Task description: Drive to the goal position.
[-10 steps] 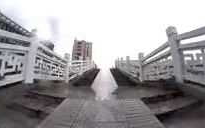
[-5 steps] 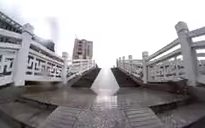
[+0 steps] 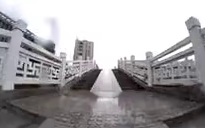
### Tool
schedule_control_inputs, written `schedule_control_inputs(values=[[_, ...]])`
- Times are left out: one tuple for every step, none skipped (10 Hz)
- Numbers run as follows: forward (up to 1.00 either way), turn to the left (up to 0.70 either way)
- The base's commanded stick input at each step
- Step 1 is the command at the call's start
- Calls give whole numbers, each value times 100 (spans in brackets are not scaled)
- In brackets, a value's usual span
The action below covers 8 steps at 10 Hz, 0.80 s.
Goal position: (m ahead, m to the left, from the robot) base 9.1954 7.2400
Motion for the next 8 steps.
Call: schedule_control_inputs(values=[[60,1],[60,0],[60,0],[60,0],[60,0],[60,0],[60,0],[60,0]])
